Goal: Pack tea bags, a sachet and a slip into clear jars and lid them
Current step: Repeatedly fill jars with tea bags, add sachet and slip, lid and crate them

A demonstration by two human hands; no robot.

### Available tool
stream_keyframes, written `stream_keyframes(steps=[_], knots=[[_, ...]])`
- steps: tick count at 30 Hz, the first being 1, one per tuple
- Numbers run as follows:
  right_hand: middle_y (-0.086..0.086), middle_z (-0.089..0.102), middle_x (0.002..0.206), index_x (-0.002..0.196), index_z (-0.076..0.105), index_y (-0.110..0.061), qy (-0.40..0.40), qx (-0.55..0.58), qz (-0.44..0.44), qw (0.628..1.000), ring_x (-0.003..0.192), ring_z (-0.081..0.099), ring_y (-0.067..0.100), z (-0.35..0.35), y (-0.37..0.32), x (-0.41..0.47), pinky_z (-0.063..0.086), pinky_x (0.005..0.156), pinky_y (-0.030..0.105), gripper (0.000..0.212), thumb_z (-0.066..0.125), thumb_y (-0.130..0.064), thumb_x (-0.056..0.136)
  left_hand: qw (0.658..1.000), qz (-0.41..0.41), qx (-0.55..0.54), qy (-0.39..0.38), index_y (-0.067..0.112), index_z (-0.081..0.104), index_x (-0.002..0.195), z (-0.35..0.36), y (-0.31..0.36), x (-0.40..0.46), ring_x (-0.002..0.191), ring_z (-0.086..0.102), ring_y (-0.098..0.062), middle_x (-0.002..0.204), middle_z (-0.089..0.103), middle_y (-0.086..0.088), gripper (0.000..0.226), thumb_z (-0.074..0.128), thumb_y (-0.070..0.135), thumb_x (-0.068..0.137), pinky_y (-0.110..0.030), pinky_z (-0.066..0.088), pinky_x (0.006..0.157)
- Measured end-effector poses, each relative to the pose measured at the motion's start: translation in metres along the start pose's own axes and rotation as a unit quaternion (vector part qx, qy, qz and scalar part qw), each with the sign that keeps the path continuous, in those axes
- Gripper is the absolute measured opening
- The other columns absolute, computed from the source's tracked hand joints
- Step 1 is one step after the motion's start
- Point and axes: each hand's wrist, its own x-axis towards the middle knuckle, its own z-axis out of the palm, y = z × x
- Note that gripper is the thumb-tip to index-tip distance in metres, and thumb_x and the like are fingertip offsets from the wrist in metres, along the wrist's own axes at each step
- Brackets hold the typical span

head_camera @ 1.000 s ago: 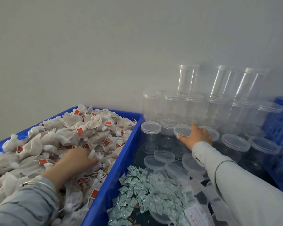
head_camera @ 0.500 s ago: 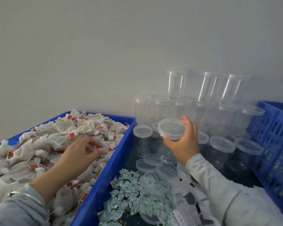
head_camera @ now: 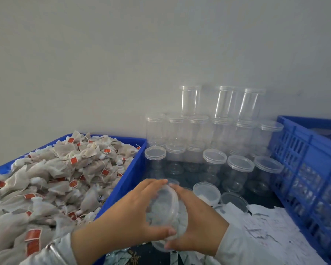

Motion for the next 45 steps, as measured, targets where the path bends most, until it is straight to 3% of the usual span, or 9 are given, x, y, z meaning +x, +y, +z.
stream_keyframes(steps=[7, 14, 18, 23, 29, 33, 38, 42, 45], knots=[[-0.002, 0.062, 0.110, 0.126, 0.044, -0.018, 0.213, -0.253, -0.064, 0.942, 0.096, 0.063, 0.018, 0.011, 0.000, -0.014, 0.054, 0.080, 0.035, 0.091, 0.072, -0.054, 0.048, 0.966, -0.182, -0.173, 0.069, 0.038, 0.051, 0.107, 0.020, 0.016, 0.014, 0.089, 0.061, -0.005, 0.102, 0.058, 0.014, 0.068, 0.043, 0.081, 0.055, -0.018, 0.053, 0.068], [0.003, 0.064, 0.117, 0.126, 0.045, -0.020, 0.276, -0.351, -0.081, 0.891, 0.112, 0.053, 0.023, 0.031, 0.019, -0.021, 0.043, 0.096, 0.049, 0.103, 0.089, -0.042, 0.035, 0.853, -0.373, -0.365, -0.014, 0.013, 0.054, 0.113, 0.027, 0.015, 0.020, 0.072, 0.069, -0.027, 0.106, 0.060, -0.012, 0.069, 0.051, 0.070, 0.074, -0.027, 0.053, 0.048], [0.011, 0.062, 0.120, 0.128, 0.043, -0.015, 0.334, -0.308, 0.049, 0.890, 0.115, 0.052, 0.031, 0.020, 0.040, -0.032, 0.038, 0.098, 0.055, 0.109, 0.095, -0.031, 0.034, 0.740, -0.448, -0.502, 0.017, -0.002, 0.045, 0.125, 0.010, -0.011, 0.020, 0.055, 0.066, -0.030, 0.111, 0.059, -0.024, 0.083, 0.036, 0.071, 0.085, -0.023, 0.045, 0.037], [0.011, 0.057, 0.125, 0.131, 0.045, -0.013, 0.388, -0.134, 0.172, 0.896, 0.114, 0.053, 0.035, 0.016, 0.058, -0.046, 0.038, 0.095, 0.057, 0.104, 0.095, -0.031, 0.041, 0.707, -0.446, -0.543, 0.074, -0.008, 0.042, 0.130, 0.002, -0.033, 0.032, 0.058, 0.054, -0.020, 0.093, 0.059, -0.022, 0.062, 0.036, 0.046, 0.099, -0.024, 0.045, 0.040], [0.002, 0.041, 0.142, 0.142, 0.032, -0.024, 0.352, 0.038, 0.215, 0.910, 0.131, 0.038, 0.025, 0.042, 0.047, -0.047, 0.030, 0.110, 0.052, 0.111, 0.091, -0.034, 0.049, 0.745, -0.402, -0.498, 0.186, -0.017, 0.045, 0.121, 0.003, -0.046, 0.044, 0.124, 0.049, -0.039, 0.136, 0.044, -0.033, 0.028, 0.034, -0.007, 0.098, -0.042, 0.044, 0.101], [-0.004, 0.042, 0.139, 0.137, 0.034, -0.034, 0.317, 0.129, 0.182, 0.922, 0.128, 0.042, 0.023, 0.056, 0.033, -0.038, 0.039, 0.105, 0.050, 0.109, 0.093, -0.027, 0.046, 0.785, -0.306, -0.481, 0.242, -0.007, 0.036, 0.138, -0.014, -0.050, 0.038, 0.121, 0.052, -0.035, 0.135, 0.049, -0.024, 0.040, 0.033, -0.008, 0.098, -0.038, 0.046, 0.095], [-0.037, 0.040, 0.123, 0.122, 0.023, -0.069, 0.264, 0.228, 0.140, 0.927, 0.116, 0.043, 0.001, 0.075, 0.003, -0.025, 0.042, 0.099, 0.031, 0.112, 0.086, -0.044, 0.032, 0.869, -0.340, -0.127, 0.338, 0.014, 0.061, 0.118, -0.057, -0.096, 0.021, 0.079, 0.063, -0.016, 0.100, 0.065, 0.004, 0.028, 0.050, 0.006, 0.093, -0.025, 0.049, 0.063], [-0.028, 0.041, 0.134, 0.143, 0.014, -0.051, 0.159, 0.383, 0.187, 0.891, 0.121, 0.045, 0.000, 0.102, -0.019, -0.018, 0.048, 0.099, 0.031, 0.139, 0.091, -0.036, 0.028, 0.902, -0.377, 0.117, 0.178, 0.010, 0.065, 0.113, -0.063, -0.138, 0.004, 0.081, 0.059, -0.016, 0.111, 0.065, -0.007, 0.027, 0.050, 0.007, 0.091, -0.025, 0.046, 0.068], [-0.024, 0.045, 0.131, 0.142, 0.013, -0.043, 0.106, 0.424, 0.193, 0.878, 0.108, 0.052, -0.013, 0.118, -0.029, -0.014, 0.049, 0.086, 0.012, 0.136, 0.095, -0.031, 0.033, 0.906, -0.382, 0.175, 0.060, 0.013, 0.057, 0.126, -0.052, -0.153, 0.001, 0.102, 0.060, -0.021, 0.125, 0.060, -0.007, 0.037, 0.057, 0.015, 0.089, -0.028, 0.046, 0.084]])
